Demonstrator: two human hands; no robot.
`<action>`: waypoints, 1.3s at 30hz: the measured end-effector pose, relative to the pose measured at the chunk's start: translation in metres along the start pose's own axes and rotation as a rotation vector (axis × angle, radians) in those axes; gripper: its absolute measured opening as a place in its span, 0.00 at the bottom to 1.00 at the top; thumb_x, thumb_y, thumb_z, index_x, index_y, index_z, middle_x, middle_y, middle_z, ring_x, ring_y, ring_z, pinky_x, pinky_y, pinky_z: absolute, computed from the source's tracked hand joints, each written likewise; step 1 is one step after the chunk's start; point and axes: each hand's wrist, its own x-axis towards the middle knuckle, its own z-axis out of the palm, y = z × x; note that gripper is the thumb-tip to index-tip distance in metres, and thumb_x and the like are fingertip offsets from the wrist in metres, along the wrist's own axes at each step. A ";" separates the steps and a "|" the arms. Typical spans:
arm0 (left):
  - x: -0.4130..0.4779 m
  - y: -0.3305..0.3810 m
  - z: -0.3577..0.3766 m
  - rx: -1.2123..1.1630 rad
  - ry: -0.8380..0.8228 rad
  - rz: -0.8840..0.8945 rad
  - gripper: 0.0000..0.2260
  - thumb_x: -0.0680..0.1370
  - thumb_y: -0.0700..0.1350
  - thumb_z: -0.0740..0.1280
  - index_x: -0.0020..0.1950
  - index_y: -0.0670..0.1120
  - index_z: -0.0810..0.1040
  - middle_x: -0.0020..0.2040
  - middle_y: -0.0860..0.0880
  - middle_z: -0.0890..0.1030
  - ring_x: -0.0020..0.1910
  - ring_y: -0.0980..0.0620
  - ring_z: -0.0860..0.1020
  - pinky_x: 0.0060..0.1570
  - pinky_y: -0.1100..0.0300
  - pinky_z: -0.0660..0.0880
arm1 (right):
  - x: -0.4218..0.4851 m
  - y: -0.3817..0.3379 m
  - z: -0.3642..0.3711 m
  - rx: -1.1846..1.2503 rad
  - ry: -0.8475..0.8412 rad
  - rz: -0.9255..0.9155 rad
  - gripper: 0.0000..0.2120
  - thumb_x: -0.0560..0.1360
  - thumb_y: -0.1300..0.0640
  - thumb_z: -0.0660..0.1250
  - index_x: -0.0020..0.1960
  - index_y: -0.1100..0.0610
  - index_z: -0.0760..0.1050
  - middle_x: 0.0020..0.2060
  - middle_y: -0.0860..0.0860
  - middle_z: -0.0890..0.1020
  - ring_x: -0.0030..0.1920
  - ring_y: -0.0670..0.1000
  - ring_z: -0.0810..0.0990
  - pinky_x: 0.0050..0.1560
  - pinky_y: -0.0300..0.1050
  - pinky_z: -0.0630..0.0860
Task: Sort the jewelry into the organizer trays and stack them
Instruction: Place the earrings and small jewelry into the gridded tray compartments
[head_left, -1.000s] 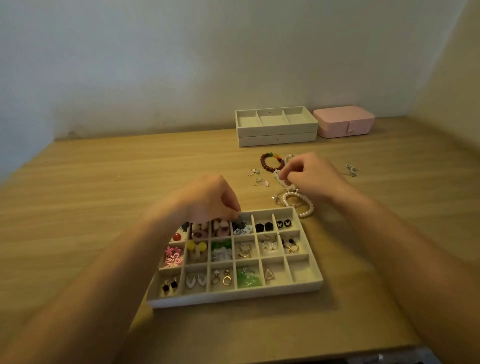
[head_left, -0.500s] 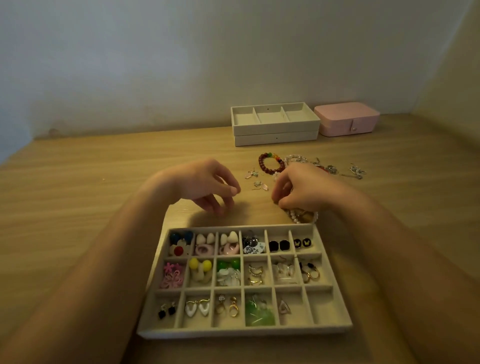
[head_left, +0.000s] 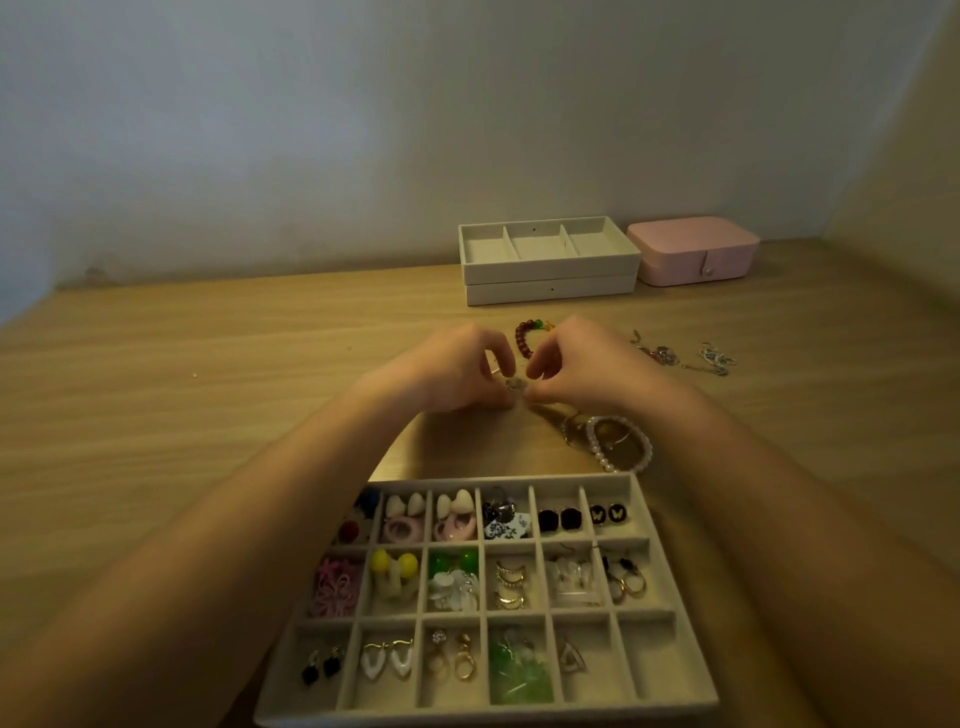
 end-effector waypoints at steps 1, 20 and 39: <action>0.000 0.000 0.003 0.005 0.007 0.010 0.11 0.75 0.50 0.75 0.56 0.54 0.79 0.46 0.56 0.77 0.44 0.59 0.75 0.45 0.61 0.71 | 0.001 -0.001 0.003 -0.020 0.003 -0.001 0.10 0.75 0.52 0.76 0.55 0.52 0.83 0.46 0.45 0.83 0.49 0.44 0.80 0.54 0.44 0.81; -0.011 -0.038 -0.011 -0.062 0.011 -0.103 0.04 0.77 0.47 0.73 0.45 0.55 0.79 0.42 0.54 0.78 0.40 0.57 0.76 0.36 0.63 0.69 | 0.040 -0.009 0.006 -0.081 0.053 -0.010 0.11 0.79 0.54 0.70 0.61 0.48 0.82 0.54 0.47 0.83 0.54 0.48 0.80 0.60 0.50 0.80; -0.030 -0.008 -0.015 -0.585 0.216 -0.008 0.10 0.77 0.44 0.73 0.58 0.47 0.79 0.47 0.50 0.85 0.43 0.53 0.84 0.40 0.60 0.82 | 0.008 -0.015 -0.015 0.559 -0.040 -0.039 0.05 0.81 0.58 0.67 0.50 0.52 0.82 0.42 0.49 0.85 0.43 0.47 0.84 0.42 0.40 0.80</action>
